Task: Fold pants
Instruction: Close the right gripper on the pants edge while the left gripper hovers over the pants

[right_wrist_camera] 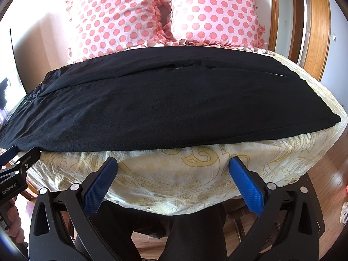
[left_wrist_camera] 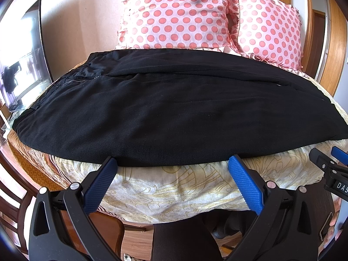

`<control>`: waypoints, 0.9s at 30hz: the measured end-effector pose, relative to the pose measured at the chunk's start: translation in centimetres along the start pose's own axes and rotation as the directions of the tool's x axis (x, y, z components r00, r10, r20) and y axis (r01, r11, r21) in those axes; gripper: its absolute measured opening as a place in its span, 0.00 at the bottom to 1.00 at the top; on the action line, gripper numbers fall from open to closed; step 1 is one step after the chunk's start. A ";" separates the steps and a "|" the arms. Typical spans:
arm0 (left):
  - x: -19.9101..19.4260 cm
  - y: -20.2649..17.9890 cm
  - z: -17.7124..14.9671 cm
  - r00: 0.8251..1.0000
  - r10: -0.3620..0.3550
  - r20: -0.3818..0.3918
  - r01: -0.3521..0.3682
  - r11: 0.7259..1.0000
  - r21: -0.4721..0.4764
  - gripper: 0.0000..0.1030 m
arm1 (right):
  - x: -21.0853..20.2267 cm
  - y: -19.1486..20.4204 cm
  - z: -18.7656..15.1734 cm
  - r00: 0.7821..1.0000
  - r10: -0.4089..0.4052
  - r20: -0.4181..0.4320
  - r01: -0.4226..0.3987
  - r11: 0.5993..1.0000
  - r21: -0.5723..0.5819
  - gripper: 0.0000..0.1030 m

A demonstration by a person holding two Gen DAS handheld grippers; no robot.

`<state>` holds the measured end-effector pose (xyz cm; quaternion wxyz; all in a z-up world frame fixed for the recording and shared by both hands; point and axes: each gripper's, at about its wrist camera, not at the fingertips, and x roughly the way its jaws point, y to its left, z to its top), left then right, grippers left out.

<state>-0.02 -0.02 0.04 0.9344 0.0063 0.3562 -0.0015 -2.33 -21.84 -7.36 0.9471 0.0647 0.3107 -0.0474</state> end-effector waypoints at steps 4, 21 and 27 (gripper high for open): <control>-0.1 0.0 0.0 1.000 -0.001 -0.004 0.001 1.000 0.002 0.98 | 0.1 -0.1 0.3 1.000 0.000 -0.006 0.000 1.000 0.001 0.99; -3.4 -0.2 4.4 0.993 -0.017 0.118 0.008 0.997 0.076 0.98 | -3.6 -9.1 7.5 0.988 0.000 0.153 -0.005 0.999 0.036 0.99; -1.0 -0.9 9.7 0.979 0.044 0.201 -0.048 0.999 0.019 0.98 | 3.8 -16.3 17.4 0.993 -0.106 0.055 0.093 0.975 0.201 0.99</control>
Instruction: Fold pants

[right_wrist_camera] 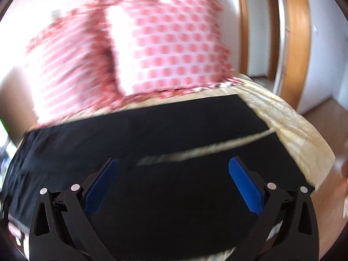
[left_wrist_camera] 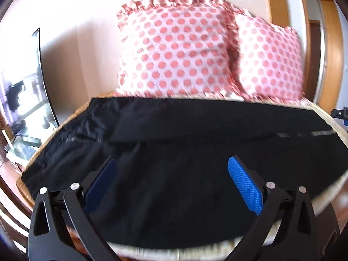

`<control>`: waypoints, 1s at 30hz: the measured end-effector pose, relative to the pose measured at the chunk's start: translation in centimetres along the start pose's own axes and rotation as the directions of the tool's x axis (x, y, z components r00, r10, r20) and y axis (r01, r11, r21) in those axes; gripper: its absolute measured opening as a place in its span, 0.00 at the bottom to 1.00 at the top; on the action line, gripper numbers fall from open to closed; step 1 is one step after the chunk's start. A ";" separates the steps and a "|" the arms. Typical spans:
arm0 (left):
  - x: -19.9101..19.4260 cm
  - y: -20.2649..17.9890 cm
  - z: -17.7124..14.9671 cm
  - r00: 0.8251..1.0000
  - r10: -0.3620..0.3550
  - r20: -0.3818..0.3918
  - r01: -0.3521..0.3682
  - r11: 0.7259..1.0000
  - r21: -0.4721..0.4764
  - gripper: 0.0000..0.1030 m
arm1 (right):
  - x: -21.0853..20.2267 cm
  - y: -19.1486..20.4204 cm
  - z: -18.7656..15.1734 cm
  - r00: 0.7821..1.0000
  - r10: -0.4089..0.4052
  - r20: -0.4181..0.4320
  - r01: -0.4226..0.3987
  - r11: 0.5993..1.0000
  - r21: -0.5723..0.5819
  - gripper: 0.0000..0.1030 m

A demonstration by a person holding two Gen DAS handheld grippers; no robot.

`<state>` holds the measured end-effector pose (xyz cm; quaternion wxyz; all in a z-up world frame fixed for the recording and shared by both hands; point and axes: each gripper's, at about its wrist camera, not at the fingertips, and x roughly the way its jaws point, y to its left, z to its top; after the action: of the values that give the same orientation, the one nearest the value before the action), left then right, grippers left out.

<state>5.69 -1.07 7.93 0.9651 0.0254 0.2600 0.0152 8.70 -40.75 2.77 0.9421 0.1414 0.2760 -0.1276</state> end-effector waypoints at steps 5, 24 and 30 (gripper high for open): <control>3.3 -1.5 1.7 0.999 0.033 0.023 -0.033 0.999 0.008 0.98 | 10.3 -4.5 6.9 0.983 -0.156 -0.096 0.166 0.980 0.106 0.98; 10.4 -3.3 2.3 0.992 -0.002 -0.130 0.009 0.999 0.051 0.98 | 26.4 -12.6 13.1 0.926 -0.293 -0.239 0.332 0.932 0.145 0.51; 10.4 -4.0 2.2 0.991 0.002 -0.135 0.009 0.997 0.076 0.98 | 25.5 -12.5 12.7 0.946 -0.240 -0.219 0.272 0.954 0.127 0.17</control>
<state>15.86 -4.71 4.35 0.9438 0.0608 0.3249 0.0053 31.65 -60.75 -3.65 0.8707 0.1896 0.3752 -0.2554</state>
